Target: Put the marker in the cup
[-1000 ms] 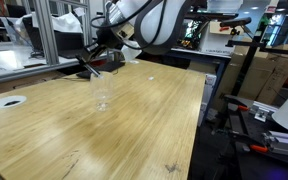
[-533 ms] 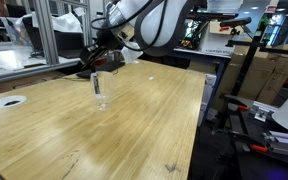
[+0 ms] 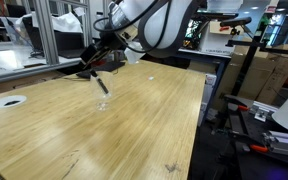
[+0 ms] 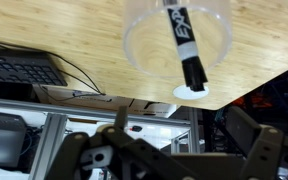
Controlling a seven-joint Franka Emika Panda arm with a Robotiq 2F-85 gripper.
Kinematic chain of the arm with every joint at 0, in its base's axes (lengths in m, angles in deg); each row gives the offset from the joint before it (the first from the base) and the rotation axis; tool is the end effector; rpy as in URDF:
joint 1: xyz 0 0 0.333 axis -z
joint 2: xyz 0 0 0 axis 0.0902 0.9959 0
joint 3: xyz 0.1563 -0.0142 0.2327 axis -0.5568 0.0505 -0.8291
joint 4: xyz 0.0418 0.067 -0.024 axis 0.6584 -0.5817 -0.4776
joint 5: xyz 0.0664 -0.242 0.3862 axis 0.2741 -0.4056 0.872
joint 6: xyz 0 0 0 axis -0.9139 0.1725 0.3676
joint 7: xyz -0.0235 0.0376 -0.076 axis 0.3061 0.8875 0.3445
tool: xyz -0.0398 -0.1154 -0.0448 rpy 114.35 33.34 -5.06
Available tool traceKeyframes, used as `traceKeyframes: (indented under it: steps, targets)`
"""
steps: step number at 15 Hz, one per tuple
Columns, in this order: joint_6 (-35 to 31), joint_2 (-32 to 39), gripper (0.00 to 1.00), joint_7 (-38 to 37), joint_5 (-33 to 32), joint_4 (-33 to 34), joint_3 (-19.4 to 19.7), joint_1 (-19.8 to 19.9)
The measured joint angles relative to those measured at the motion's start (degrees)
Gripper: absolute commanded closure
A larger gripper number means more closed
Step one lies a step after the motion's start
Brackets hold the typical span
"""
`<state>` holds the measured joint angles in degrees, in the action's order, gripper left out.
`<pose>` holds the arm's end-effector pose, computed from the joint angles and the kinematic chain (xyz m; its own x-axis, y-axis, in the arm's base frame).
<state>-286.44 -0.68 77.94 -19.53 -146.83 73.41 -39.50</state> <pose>0.6234 0.1993 0.1338 0.6632 0.2248 0.7139 0.2463 -0.9663 0.0755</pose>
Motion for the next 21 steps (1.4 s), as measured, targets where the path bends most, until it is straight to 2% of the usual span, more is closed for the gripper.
traceKeyframes:
  steps: [4, 7, 10, 17, 21]
  targets:
    - [0.0, -4.0, 0.00, 0.5, 0.5, -7.3, 5.5, -3.5]
    - [0.1, -9.6, 0.00, 2.3, 0.3, -11.9, 7.2, -4.7]
    - [1.6, -16.3, 0.00, 2.8, -2.3, -14.1, 6.8, -4.6]
    - [17.8, -30.0, 0.00, 3.8, -5.2, -17.4, 7.3, -3.3]
    - [25.2, -31.8, 0.00, 3.9, -9.0, -18.0, 10.9, -2.5]
